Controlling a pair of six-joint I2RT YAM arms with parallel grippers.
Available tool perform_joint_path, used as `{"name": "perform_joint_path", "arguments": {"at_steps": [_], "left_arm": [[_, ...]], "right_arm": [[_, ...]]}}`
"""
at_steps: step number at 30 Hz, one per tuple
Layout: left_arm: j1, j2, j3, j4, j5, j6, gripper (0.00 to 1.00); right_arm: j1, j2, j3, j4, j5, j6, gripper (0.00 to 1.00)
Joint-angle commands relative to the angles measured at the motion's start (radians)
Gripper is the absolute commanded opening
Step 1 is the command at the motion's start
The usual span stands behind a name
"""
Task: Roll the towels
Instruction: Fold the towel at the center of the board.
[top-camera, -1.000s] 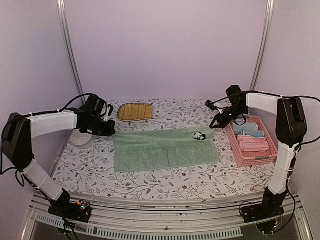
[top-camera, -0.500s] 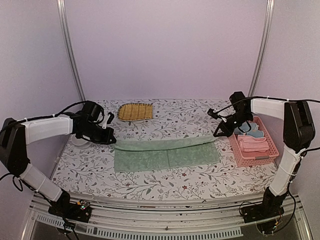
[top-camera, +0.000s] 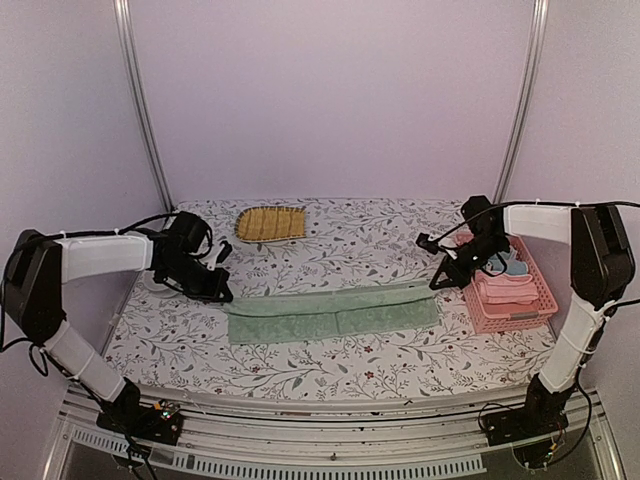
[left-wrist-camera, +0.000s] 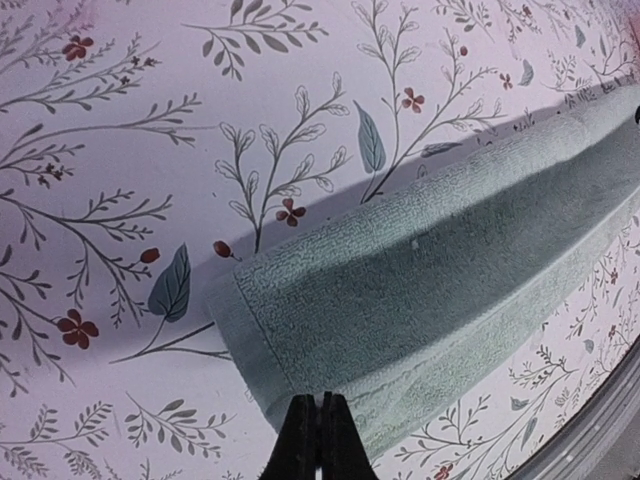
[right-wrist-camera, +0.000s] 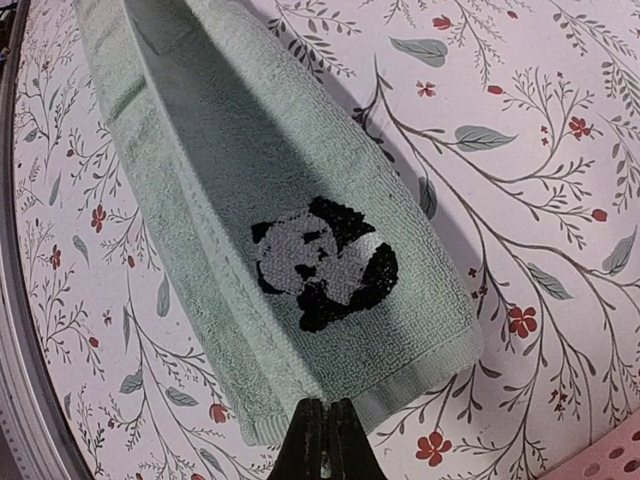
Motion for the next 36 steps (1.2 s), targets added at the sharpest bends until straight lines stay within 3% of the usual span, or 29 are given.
{"name": "perform_joint_path", "arguments": {"at_steps": [1,12,23,36], "left_arm": [[0.007,0.019,-0.006,-0.035,0.012,0.015,0.0],[0.001,0.089,-0.044,-0.037,0.113,0.004,0.0],[-0.002,0.172,-0.044,-0.063,0.112,-0.018,0.0],[-0.023,-0.057,0.003,-0.088,0.07,-0.031,0.0]], "right_arm": [[-0.002,-0.03,-0.037,-0.02,-0.017,-0.055,0.03],[0.052,-0.015,-0.157,-0.002,0.041,-0.154,0.03],[0.081,0.009,-0.211,0.043,0.107,-0.151,0.03],[0.043,-0.022,-0.08,-0.013,0.105,-0.139,0.03]]}}
